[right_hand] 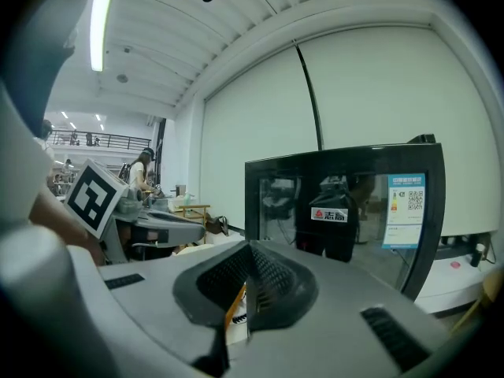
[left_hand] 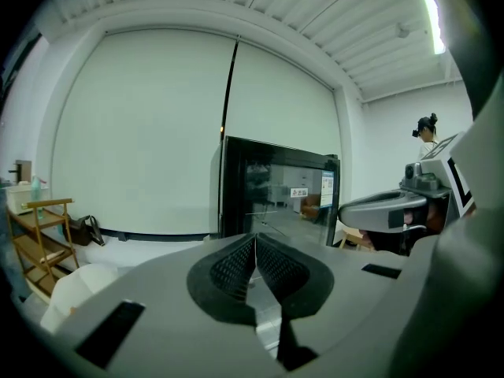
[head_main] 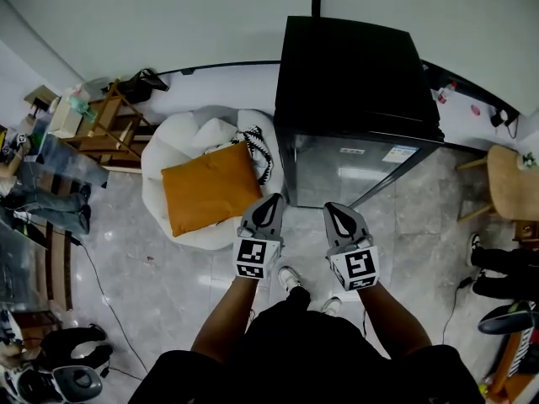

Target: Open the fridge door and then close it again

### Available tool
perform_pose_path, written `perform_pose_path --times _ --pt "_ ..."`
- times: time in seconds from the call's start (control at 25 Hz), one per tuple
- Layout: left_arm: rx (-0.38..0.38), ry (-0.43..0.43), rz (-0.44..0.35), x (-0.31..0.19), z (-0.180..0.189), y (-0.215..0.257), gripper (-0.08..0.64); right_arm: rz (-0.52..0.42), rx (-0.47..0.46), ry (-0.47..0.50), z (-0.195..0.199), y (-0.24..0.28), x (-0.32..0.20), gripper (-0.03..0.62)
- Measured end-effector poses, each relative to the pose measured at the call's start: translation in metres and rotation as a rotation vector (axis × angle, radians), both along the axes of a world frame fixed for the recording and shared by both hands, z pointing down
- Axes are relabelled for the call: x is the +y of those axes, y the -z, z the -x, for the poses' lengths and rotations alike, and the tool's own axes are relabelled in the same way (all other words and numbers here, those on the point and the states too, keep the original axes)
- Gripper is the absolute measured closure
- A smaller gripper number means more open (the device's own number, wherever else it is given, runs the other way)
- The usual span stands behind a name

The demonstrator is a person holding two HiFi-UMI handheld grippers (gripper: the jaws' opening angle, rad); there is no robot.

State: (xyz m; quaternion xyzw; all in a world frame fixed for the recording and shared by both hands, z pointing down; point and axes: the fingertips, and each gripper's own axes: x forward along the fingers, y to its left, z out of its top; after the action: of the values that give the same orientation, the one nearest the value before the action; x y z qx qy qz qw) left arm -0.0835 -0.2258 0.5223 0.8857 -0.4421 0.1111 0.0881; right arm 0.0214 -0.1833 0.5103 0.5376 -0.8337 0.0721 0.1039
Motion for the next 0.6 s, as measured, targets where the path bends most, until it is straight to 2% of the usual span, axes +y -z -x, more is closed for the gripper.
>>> perform_pose_path --times 0.2,0.44,0.56,0.6 --pt "-0.016 -0.033 0.002 -0.021 -0.003 -0.008 0.537 0.015 0.012 -0.015 0.003 -0.004 -0.012 0.581" --pt "0.003 -0.058 0.005 -0.040 -0.002 -0.013 0.534 0.035 0.030 -0.021 0.002 -0.012 -0.024 0.581" --pt "0.008 -0.080 -0.005 -0.050 -0.004 -0.015 0.436 0.042 0.023 -0.024 0.005 -0.015 -0.028 0.581" --pt "0.005 -0.085 -0.007 -0.053 -0.004 -0.016 0.436 0.047 0.021 -0.024 0.007 -0.017 -0.028 0.581"
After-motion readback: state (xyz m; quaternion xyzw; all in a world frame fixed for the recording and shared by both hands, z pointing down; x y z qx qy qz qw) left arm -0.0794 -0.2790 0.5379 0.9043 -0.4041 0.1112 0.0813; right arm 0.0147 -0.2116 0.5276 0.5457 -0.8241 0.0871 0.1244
